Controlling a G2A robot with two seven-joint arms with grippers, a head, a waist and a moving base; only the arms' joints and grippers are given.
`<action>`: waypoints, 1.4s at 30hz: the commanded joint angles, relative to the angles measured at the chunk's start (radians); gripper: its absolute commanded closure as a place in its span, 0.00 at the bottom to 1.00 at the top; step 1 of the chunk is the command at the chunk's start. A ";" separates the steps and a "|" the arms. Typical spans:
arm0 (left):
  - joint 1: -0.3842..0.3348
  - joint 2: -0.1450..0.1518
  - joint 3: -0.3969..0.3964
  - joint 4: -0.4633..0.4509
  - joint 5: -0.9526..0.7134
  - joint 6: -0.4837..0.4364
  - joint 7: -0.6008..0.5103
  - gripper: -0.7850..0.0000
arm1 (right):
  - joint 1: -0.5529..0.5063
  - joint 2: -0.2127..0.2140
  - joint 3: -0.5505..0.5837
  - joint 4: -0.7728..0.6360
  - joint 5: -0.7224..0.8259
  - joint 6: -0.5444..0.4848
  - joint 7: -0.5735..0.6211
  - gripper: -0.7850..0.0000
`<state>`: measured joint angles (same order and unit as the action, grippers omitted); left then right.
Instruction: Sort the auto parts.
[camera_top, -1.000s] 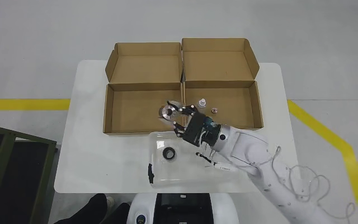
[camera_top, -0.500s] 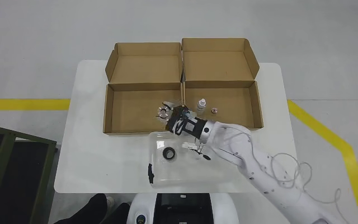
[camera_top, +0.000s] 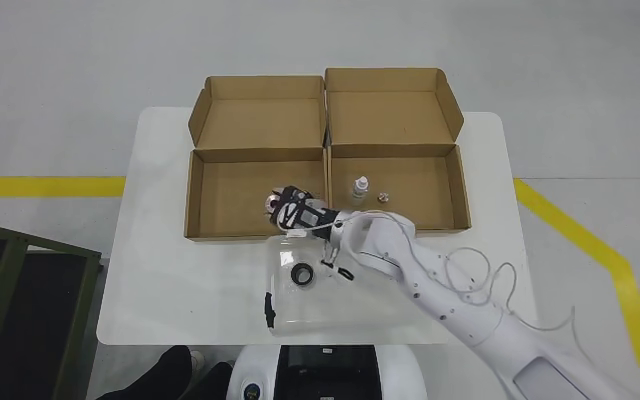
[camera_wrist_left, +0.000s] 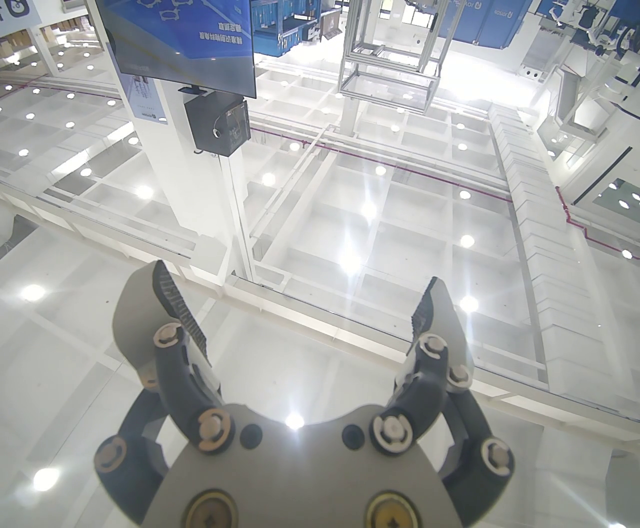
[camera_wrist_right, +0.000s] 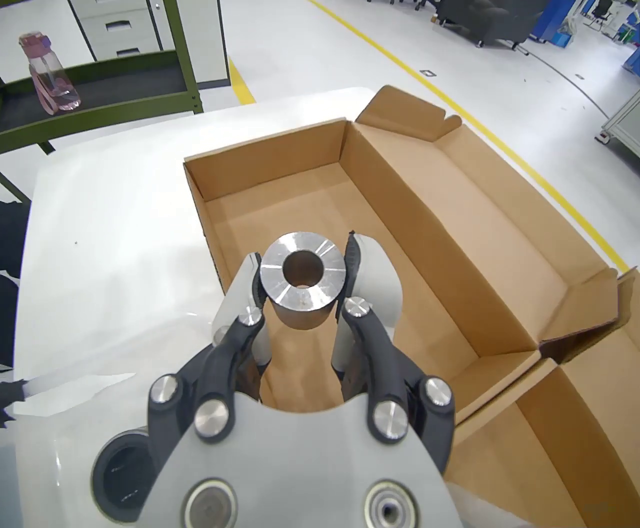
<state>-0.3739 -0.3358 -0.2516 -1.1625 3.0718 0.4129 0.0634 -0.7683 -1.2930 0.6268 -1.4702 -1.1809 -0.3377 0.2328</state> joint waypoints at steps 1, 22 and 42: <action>0.000 0.000 0.000 0.000 0.000 0.000 0.000 0.00 | 0.022 -0.015 -0.020 0.036 -0.001 -0.007 0.003 1.00; 0.000 0.000 0.000 0.000 0.000 0.000 0.000 0.00 | 0.132 -0.142 -0.113 0.271 0.047 -0.018 0.024 1.00; 0.000 0.000 0.000 0.000 0.000 0.000 0.000 0.00 | 0.157 -0.196 -0.093 0.381 0.013 -0.030 0.061 0.56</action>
<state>-0.3739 -0.3358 -0.2516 -1.1625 3.0718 0.4129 0.0634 -0.6109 -1.4884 0.5307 -1.0895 -1.1657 -0.3660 0.2909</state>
